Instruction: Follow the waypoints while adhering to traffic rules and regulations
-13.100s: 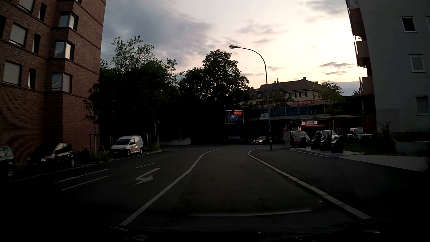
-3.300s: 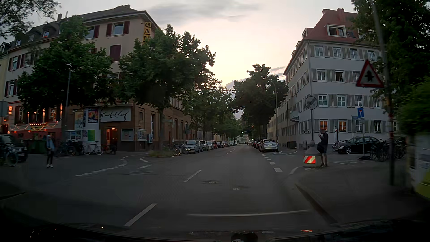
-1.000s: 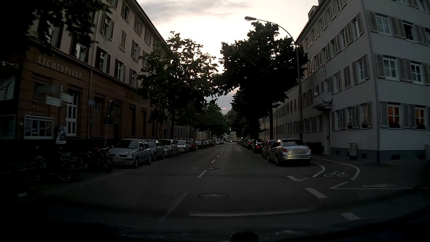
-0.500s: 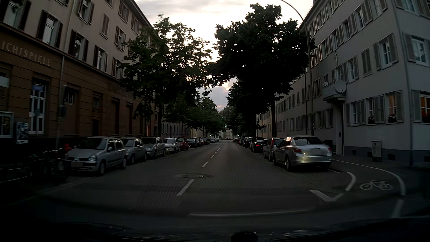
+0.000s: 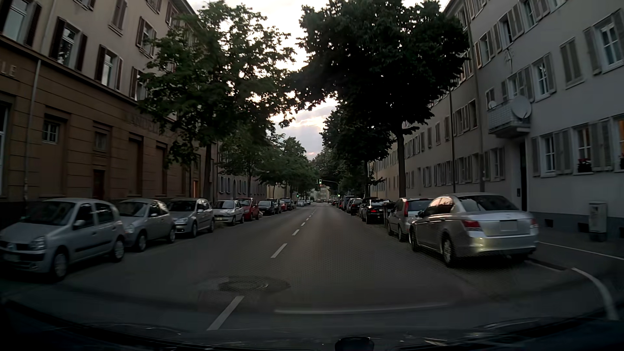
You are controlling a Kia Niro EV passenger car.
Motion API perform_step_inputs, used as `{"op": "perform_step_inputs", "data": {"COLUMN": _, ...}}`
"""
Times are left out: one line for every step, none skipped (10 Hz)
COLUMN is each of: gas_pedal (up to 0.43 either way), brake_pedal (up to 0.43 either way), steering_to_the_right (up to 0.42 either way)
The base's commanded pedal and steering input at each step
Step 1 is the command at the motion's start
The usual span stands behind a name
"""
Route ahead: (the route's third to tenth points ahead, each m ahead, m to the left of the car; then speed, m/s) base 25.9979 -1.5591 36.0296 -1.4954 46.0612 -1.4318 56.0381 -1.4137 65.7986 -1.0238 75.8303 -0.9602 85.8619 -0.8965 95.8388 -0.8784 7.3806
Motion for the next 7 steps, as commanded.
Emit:
{"op": "perform_step_inputs", "data": {"gas_pedal": 0.067, "brake_pedal": 0.000, "steering_to_the_right": 0.012}}
{"op": "perform_step_inputs", "data": {"gas_pedal": 0.067, "brake_pedal": 0.000, "steering_to_the_right": 0.010}}
{"op": "perform_step_inputs", "data": {"gas_pedal": 0.067, "brake_pedal": 0.000, "steering_to_the_right": 0.009}}
{"op": "perform_step_inputs", "data": {"gas_pedal": 0.067, "brake_pedal": 0.000, "steering_to_the_right": 0.008}}
{"op": "perform_step_inputs", "data": {"gas_pedal": 0.059, "brake_pedal": 0.000, "steering_to_the_right": 0.005}}
{"op": "perform_step_inputs", "data": {"gas_pedal": 0.059, "brake_pedal": 0.000, "steering_to_the_right": 0.004}}
{"op": "perform_step_inputs", "data": {"gas_pedal": 0.059, "brake_pedal": 0.000, "steering_to_the_right": 0.003}}
